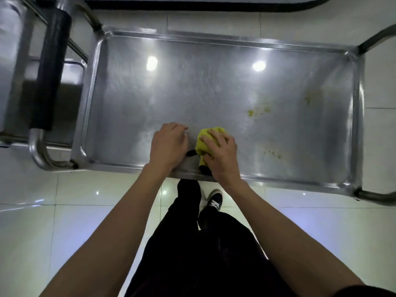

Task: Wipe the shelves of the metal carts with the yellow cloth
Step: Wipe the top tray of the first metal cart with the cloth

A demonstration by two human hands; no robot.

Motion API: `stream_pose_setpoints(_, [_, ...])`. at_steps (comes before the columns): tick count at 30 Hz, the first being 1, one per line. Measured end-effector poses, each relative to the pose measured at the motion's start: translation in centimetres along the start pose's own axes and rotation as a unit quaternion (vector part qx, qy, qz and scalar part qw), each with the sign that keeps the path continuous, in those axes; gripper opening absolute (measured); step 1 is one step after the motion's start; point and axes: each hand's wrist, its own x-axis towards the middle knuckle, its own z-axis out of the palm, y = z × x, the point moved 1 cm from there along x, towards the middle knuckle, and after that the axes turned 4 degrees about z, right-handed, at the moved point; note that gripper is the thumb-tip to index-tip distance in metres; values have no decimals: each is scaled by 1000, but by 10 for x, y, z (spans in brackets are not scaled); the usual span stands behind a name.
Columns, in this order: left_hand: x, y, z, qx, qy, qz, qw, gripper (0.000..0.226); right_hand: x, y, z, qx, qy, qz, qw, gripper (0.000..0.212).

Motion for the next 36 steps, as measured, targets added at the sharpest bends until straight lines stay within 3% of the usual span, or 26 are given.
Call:
stream_pose_setpoints(3, [36, -8, -13, -10, 0, 17, 1000, 32, 35, -7, -12, 10, -12, 39, 999, 49])
stream_pose_setpoints(11, [110, 0, -30, -9, -35, 76, 996, 38, 123, -4, -40, 42, 68, 110, 991, 51])
stream_pose_setpoints(22, [184, 35, -25, 25, -34, 85, 996, 43, 239, 51, -53, 54, 77, 110, 990, 54])
stream_pose_setpoints(30, [208, 43, -13, 11, -13, 44, 999, 40, 276, 69, -26, -97, -58, 49, 992, 49])
stream_pose_setpoints(36, [212, 53, -5, -11, -29, 77, 997, 40, 273, 72, -27, -123, -70, 55, 988, 50])
